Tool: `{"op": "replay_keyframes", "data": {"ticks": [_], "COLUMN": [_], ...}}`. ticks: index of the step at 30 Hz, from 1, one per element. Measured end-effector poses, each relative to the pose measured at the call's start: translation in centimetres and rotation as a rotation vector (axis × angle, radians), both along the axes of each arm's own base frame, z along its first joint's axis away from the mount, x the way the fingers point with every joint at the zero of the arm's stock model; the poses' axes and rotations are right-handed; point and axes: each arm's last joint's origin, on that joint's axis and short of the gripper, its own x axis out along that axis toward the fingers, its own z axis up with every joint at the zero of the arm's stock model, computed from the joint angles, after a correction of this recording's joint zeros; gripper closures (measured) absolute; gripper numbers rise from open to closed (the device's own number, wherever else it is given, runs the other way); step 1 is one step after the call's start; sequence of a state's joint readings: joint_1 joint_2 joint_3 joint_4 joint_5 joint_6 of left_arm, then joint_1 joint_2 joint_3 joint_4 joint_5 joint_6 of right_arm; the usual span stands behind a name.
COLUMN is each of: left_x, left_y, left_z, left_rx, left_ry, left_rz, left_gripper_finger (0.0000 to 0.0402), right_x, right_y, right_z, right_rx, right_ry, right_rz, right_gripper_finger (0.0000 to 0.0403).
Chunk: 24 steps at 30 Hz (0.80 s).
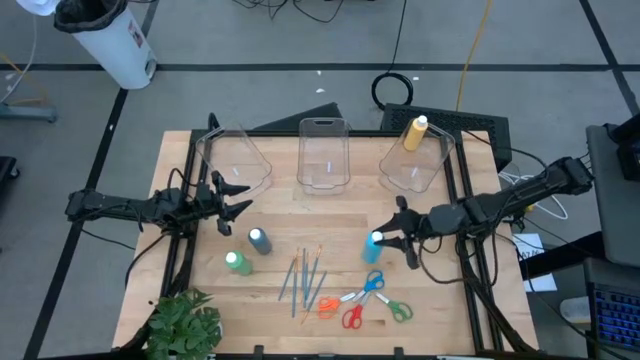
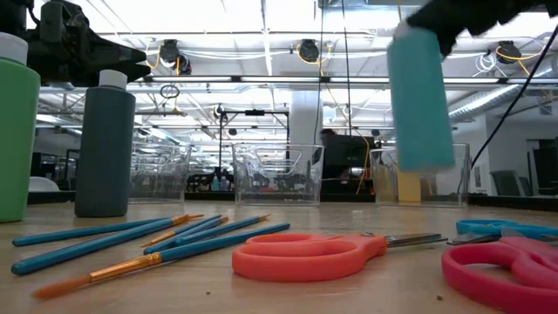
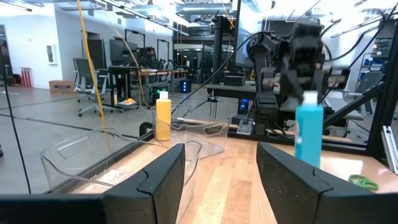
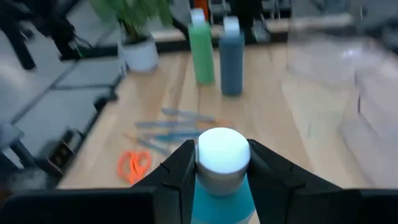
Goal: Pick & Place Paint Supplies
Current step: Put the light blue paint bottle into the right transparent bin
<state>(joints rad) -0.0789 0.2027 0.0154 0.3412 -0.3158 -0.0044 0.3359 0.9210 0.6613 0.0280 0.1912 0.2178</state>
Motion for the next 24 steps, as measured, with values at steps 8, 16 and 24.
{"op": "replay_keyframes", "data": {"ticks": [8,16,24], "left_x": [0.0,0.0,0.0], "left_y": [0.0,0.0,0.0], "left_z": [0.0,0.0,0.0], "left_rx": [0.0,0.0,0.0], "left_ry": [0.0,0.0,0.0], "left_rz": [0.0,0.0,0.0], "left_gripper_finger": [0.0194,0.0195,0.0194], "right_x": [-0.8,-0.9,-0.9], "right_y": [-0.2,-0.2,0.0], "right_z": [2.3,2.2,2.3], "right_rx": [-0.031,-0.034,-0.036], "right_ry": [-0.089,-0.079,-0.084], "right_rz": [0.058,0.057,0.119], "right_gripper_finger": [0.03,0.03,0.03]}}
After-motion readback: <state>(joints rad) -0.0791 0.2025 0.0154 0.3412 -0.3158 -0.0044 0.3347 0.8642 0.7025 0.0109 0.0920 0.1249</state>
